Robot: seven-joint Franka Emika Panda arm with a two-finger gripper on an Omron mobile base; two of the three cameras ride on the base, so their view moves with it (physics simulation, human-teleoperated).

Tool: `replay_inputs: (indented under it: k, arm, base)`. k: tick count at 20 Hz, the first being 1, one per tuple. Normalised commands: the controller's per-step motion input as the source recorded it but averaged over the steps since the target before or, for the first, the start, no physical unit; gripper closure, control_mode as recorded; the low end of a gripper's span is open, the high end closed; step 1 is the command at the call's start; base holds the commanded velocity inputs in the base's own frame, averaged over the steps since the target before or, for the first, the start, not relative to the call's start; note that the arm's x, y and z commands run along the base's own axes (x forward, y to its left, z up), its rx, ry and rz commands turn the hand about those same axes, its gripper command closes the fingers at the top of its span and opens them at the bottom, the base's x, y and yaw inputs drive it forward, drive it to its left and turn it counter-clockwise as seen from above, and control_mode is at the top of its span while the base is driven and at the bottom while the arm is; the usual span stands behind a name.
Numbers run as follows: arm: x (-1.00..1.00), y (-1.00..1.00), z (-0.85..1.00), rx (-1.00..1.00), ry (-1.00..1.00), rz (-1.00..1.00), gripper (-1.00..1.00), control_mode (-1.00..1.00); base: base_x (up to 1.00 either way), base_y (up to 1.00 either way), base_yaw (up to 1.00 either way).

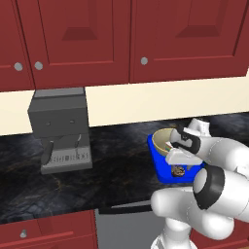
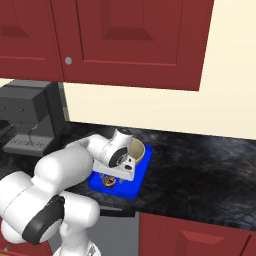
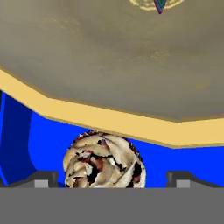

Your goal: Place the bowl with cake and the cupcake onto the tray.

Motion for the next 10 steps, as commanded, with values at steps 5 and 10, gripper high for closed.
replay_inputs:
  k: [5, 10]
  arm:
    - [-0.06, -0.42, 0.44, 0.10, 0.00, -0.03, -1.00, -1.00]
    - [-0.53, -0.19, 0.48, 0.08, 0.00, 0.00, -1.00, -1.00]
  base:
    - [0.00, 0.00, 0.00]
    - [0.00, 0.00, 0.00]
